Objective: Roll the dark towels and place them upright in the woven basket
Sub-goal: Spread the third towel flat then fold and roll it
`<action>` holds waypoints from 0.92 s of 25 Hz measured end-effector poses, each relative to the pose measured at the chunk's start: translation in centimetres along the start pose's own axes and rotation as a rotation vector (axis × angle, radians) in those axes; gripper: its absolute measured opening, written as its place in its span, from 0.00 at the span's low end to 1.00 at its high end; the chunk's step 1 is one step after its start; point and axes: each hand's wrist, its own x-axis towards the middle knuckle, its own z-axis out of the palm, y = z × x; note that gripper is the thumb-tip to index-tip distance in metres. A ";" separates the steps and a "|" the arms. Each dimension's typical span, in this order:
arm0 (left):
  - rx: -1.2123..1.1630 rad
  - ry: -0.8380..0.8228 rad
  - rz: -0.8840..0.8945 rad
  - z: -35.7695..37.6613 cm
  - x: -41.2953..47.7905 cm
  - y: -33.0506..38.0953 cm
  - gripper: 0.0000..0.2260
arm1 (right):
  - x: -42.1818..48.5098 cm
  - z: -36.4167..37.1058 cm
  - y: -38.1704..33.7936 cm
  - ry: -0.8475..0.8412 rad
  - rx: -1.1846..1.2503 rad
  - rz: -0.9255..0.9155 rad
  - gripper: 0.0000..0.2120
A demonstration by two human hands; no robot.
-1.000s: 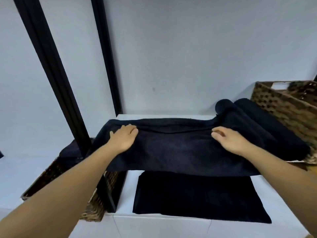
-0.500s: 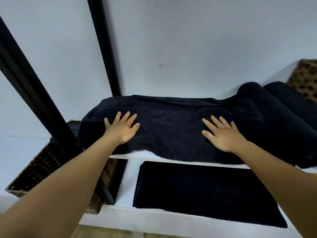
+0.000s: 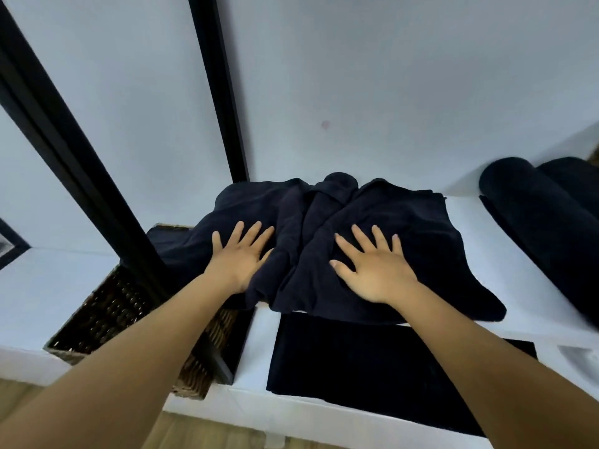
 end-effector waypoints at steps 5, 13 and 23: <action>-0.038 -0.038 -0.006 -0.5 1.1 0.2 0.25 | -0.7 -0.1 -0.5 -0.012 0.028 0.012 0.31; -0.576 0.220 -0.127 -10.0 3.2 -0.4 0.19 | 4.8 -0.3 -8.6 -0.002 0.041 -0.038 0.32; -0.189 0.010 -0.009 -2.7 4.0 3.5 0.26 | 0.7 0.0 -0.2 0.019 0.072 0.212 0.34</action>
